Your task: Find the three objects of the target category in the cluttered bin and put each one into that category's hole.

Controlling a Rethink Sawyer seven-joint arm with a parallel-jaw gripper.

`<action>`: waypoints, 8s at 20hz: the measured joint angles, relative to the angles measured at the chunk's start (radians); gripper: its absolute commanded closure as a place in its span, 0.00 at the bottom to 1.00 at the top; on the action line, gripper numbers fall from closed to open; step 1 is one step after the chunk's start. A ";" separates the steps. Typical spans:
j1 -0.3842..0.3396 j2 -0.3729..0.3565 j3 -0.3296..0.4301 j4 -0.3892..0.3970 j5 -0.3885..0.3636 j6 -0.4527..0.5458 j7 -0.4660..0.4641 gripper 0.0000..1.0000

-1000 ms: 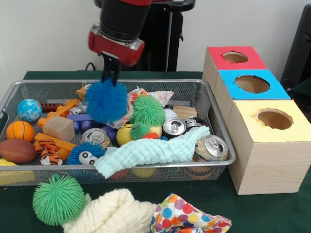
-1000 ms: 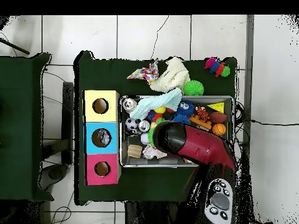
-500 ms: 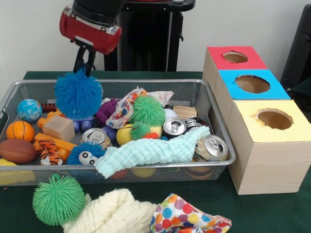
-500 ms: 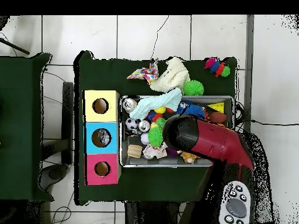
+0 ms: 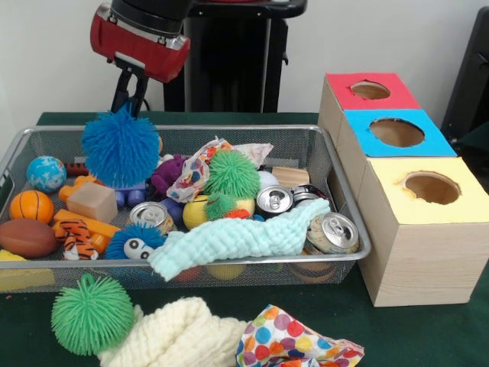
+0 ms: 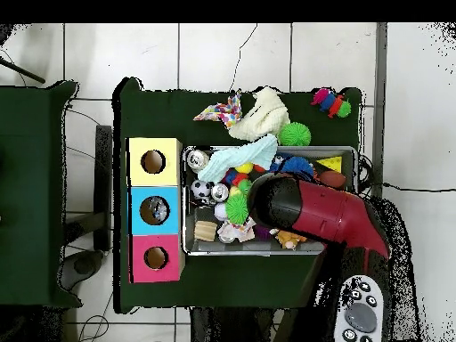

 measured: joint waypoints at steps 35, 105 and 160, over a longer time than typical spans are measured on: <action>-0.012 -0.038 0.000 0.049 -0.004 -0.019 0.000 1.00; -0.085 -0.050 0.006 0.074 -0.006 -0.092 0.000 1.00; -0.170 -0.070 0.059 0.074 -0.050 -0.094 0.000 1.00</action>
